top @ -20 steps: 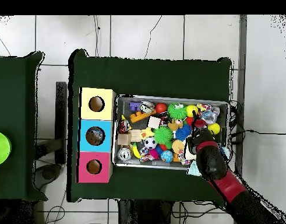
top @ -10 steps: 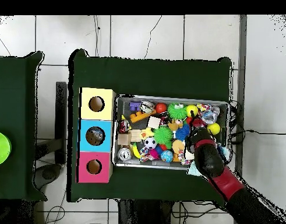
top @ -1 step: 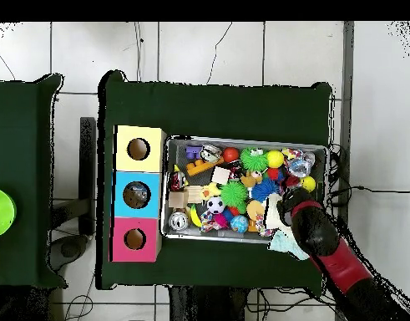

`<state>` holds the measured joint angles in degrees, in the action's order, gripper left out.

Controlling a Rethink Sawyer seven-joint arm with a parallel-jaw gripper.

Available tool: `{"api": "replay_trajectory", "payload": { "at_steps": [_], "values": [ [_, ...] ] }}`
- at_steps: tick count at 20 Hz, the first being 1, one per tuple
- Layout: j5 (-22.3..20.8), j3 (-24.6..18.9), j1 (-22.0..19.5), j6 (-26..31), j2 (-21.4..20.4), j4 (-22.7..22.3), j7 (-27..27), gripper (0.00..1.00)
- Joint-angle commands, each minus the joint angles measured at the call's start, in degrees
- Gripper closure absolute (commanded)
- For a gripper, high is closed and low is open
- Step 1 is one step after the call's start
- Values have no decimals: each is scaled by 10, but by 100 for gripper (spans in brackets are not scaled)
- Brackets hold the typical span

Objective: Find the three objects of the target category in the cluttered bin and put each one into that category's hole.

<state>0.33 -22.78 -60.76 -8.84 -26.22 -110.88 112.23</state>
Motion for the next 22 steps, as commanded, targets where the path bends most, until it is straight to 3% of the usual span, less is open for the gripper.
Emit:
{"api": "replay_trajectory", "payload": {
  "at_steps": [1,6,10,12,15,22],
  "values": [
    [53,106,52,33,-42,64,74,0],
    [44,105,48,11,-21,77,77,0],
    [55,124,71,-12,-14,80,91,0],
    [64,150,94,-53,-5,87,101,0],
    [52,138,80,-76,23,104,105,0],
    [45,106,55,-54,22,103,106,0]
  ]
}}
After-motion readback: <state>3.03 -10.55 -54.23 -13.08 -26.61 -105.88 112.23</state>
